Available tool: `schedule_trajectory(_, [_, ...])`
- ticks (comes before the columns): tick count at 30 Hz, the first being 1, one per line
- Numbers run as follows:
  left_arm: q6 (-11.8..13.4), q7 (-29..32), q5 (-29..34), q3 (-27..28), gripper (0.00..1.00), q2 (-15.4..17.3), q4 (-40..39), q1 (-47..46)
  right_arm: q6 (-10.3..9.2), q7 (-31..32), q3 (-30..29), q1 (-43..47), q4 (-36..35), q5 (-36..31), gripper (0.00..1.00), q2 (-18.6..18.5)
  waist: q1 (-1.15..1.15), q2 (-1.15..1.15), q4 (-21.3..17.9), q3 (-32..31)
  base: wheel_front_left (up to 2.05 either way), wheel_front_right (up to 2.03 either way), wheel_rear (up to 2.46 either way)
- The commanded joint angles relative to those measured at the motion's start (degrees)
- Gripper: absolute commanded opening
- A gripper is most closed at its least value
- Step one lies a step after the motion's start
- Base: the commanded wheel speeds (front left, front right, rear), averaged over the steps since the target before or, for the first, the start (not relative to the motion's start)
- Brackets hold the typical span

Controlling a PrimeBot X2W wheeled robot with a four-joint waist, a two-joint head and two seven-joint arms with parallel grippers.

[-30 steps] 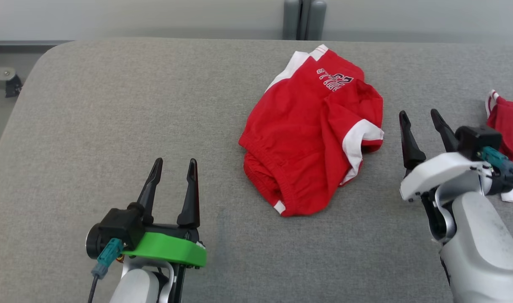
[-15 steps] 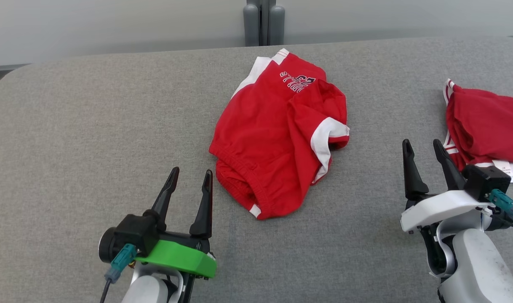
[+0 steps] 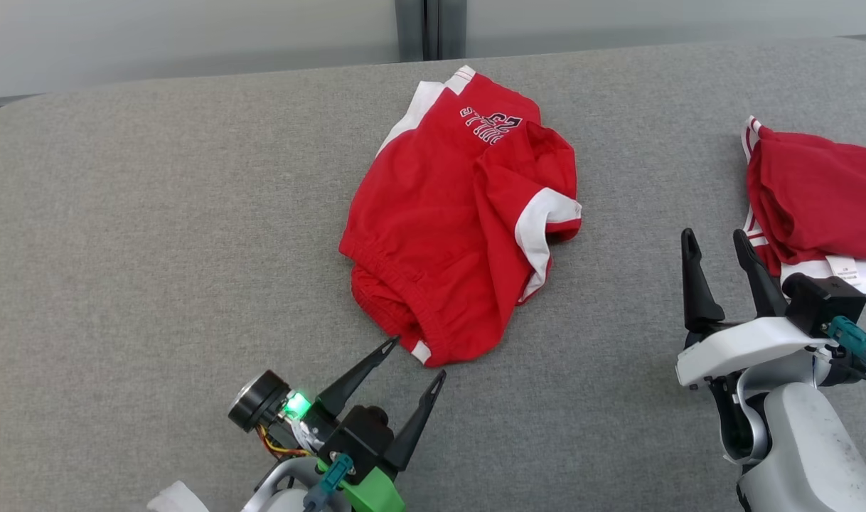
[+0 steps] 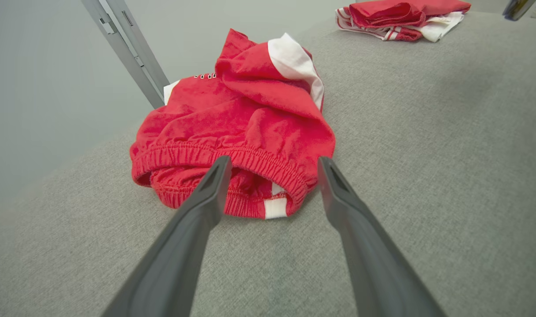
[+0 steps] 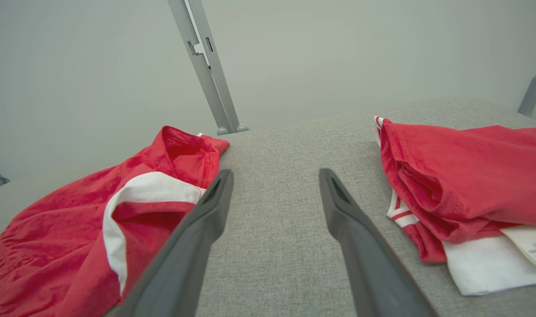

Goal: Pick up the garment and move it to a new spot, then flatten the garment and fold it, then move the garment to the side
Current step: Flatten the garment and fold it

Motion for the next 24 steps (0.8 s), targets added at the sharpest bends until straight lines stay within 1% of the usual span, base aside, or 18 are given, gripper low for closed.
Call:
schedule_trajectory(1, [0.5, -0.2, 0.8, -0.5, 1.0, 0.5, 0.6, -1.1, -0.04, -0.3, 0.1, -0.8, 0.0, -0.4, 1.0, 0.0, 0.0, 0.0, -0.4, 0.4, 0.0, 0.0, 0.0])
schedule_trajectory(4, [1.5, -0.2, 1.7, -1.4, 1.0, 1.1, 3.0, -1.7, -0.04, -0.4, 0.0, -1.0, 0.2, -0.5, 1.0, 0.2, 0.0, 0.0, -1.0, 0.8, 0.0, 0.0, 0.0])
schedule_trajectory(6, [1.9, -0.2, 1.6, -1.8, 1.0, 0.9, 4.3, -2.5, -0.04, -0.4, -0.1, -1.0, 0.4, -0.5, 1.0, 0.4, 0.0, 0.0, -1.3, 1.1, 0.0, 0.0, 0.0])
schedule_trajectory(13, [2.3, -0.2, 1.9, -3.8, 1.0, 0.1, 10.9, -5.3, -0.04, -0.4, -0.1, -1.7, 0.7, -0.8, 1.0, 0.7, 0.0, 0.0, -2.6, 2.1, 0.0, 0.0, 0.0])
schedule_trajectory(20, [3.3, -0.2, 1.7, -4.9, 1.0, -0.2, 15.0, -7.4, -0.04, -0.2, -0.3, -2.1, 0.9, -1.0, 1.0, 1.1, 0.0, 0.0, -3.4, 2.7, 0.0, 0.0, 0.0])
schedule_trajectory(24, [3.2, -0.1, 1.3, -5.4, 1.0, -0.2, 17.2, -8.7, -0.04, -0.1, -0.4, -2.2, 0.8, -1.2, 1.0, 1.2, 0.0, 0.0, -3.5, 3.0, 0.0, 0.0, 0.0])
